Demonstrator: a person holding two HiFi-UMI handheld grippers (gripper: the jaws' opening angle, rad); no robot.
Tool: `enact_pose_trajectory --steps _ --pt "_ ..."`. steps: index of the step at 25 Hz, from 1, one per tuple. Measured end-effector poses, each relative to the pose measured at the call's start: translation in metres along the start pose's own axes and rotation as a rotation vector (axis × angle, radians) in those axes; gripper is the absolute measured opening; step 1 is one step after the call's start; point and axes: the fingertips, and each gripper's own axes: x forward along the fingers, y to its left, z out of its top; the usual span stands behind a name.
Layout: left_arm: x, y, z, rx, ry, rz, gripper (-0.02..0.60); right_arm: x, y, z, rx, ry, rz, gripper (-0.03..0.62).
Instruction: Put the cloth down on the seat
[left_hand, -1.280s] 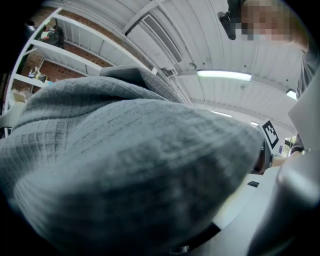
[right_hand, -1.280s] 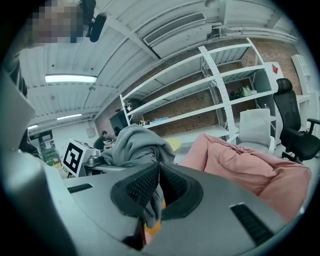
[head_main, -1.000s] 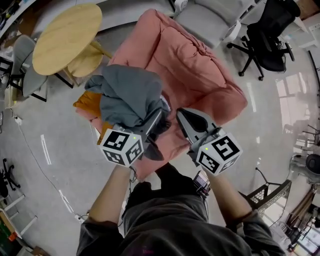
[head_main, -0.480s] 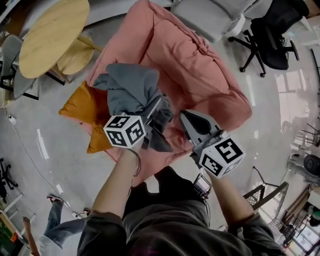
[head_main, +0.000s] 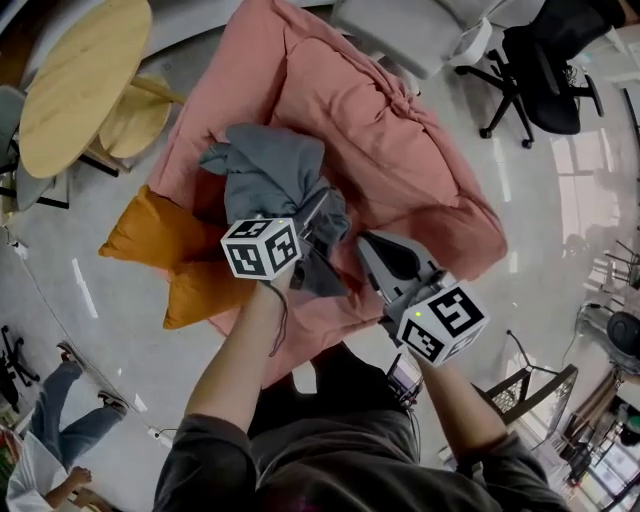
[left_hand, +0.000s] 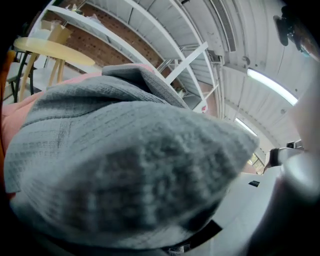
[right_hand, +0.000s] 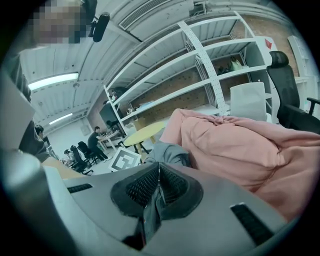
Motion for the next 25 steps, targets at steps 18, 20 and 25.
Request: enact_pose_trajectory --steps 18,20,25 --pt "0.063 0.036 -0.059 0.010 0.248 0.091 0.508 0.020 -0.031 -0.017 0.041 0.013 0.012 0.016" --pt "0.055 0.037 -0.060 0.020 0.247 0.102 0.509 0.022 -0.030 -0.019 0.045 0.010 0.015 0.016" --pt "0.030 0.040 -0.061 0.013 0.252 0.148 0.511 0.021 -0.022 -0.011 0.049 -0.002 0.028 0.016"
